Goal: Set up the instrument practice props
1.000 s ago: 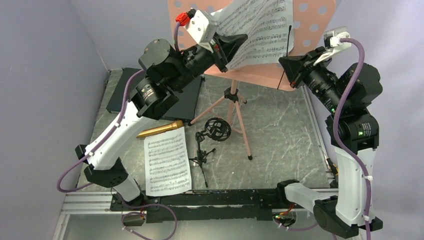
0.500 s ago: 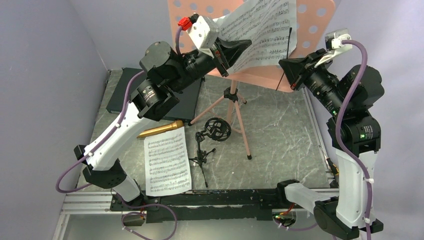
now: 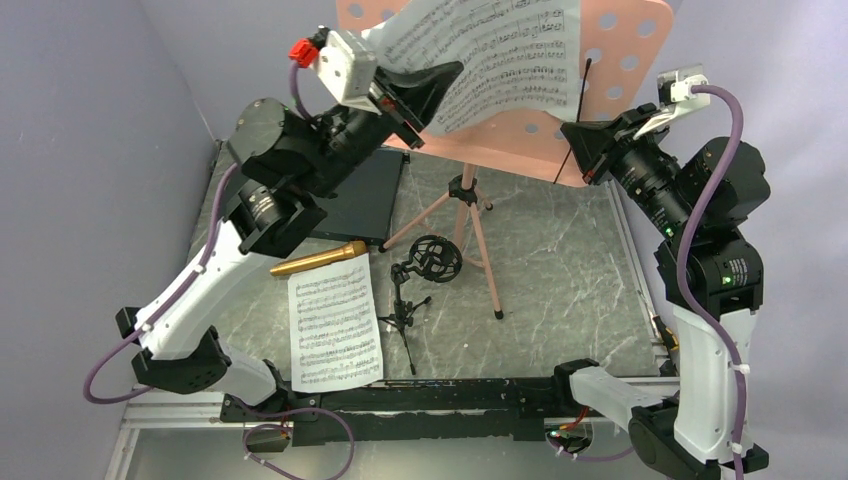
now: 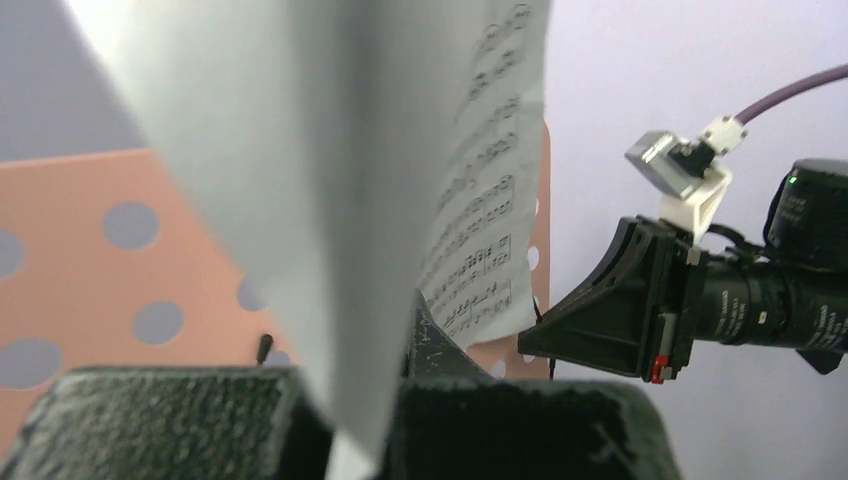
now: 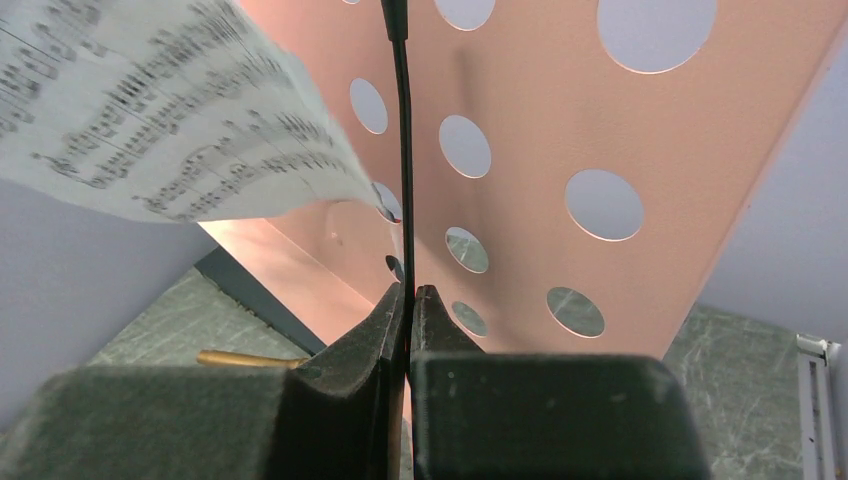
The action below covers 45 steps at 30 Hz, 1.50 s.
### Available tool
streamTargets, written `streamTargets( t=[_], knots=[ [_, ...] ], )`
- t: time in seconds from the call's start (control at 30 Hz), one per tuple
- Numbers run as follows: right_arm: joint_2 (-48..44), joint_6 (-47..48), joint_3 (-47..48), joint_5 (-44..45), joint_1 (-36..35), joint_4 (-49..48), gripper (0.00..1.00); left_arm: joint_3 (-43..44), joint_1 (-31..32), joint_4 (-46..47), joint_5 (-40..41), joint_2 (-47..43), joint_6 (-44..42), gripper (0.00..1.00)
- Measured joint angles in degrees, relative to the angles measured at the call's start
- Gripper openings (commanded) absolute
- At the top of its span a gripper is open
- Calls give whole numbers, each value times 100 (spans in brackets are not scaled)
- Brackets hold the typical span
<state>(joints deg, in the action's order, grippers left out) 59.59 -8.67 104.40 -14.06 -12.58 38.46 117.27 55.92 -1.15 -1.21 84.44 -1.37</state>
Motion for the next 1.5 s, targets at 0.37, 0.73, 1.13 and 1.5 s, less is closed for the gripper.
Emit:
streamTargets(
  t=[0.37,0.73,1.13,1.5],
  knots=[
    [-52,-57,-76,-13,0,-50,0,236,0,212,-39,-35,11,3],
    [-269,-46,-352,-155,0,-275,0,481,0,175,680,240,249,3],
    [-531,-31,-734,-431,0,-691,0,520,0,173,1001,282,424,3],
    [-535,-79,-782,-262,0,-741,0,299,0,223,1620,232,551,3]
  ],
)
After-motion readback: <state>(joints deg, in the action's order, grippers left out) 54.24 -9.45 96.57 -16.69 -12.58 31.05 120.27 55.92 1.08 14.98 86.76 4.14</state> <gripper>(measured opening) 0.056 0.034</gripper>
